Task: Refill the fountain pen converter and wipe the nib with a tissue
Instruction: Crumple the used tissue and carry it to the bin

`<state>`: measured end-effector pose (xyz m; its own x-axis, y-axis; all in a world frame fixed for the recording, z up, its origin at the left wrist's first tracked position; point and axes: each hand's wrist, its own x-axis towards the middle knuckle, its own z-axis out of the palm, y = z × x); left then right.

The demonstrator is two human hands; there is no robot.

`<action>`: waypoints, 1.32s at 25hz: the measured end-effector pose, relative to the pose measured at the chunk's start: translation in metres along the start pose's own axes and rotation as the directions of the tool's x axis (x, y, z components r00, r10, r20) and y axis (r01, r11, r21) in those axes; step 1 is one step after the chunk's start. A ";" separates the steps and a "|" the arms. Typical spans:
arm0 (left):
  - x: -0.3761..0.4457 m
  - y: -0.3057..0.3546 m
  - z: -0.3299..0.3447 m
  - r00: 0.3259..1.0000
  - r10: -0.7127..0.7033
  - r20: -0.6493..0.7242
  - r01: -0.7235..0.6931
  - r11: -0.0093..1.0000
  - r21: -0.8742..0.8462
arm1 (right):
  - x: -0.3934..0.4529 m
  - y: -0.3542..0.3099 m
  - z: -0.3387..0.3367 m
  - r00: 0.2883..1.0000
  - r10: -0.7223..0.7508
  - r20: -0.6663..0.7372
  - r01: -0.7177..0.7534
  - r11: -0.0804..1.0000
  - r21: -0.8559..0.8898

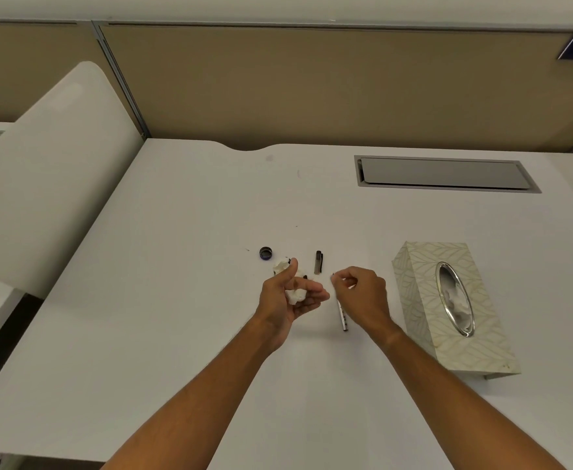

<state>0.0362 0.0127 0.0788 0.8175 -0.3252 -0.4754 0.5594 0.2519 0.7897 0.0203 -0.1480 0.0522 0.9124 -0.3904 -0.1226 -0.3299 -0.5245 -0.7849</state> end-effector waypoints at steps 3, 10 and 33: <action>-0.007 0.002 0.005 0.998 0.001 0.064 -0.008 0.995 0.104 | -0.001 -0.023 -0.006 0.891 -0.004 0.454 -0.180 0.915 0.361; -0.024 0.002 -0.004 0.961 -0.073 0.267 0.023 0.982 0.187 | -0.009 -0.037 -0.005 0.817 -0.077 0.571 -0.277 0.817 0.506; -0.068 -0.004 -0.085 0.982 0.132 -0.133 -0.122 0.989 0.082 | -0.057 -0.070 0.032 0.900 -0.199 0.389 0.113 0.966 0.232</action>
<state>-0.0102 0.1110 0.0746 0.8952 -0.1645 -0.4142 0.4424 0.2145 0.8708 -0.0012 -0.0644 0.0943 0.9806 0.0469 -0.1906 -0.1595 -0.3752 -0.9131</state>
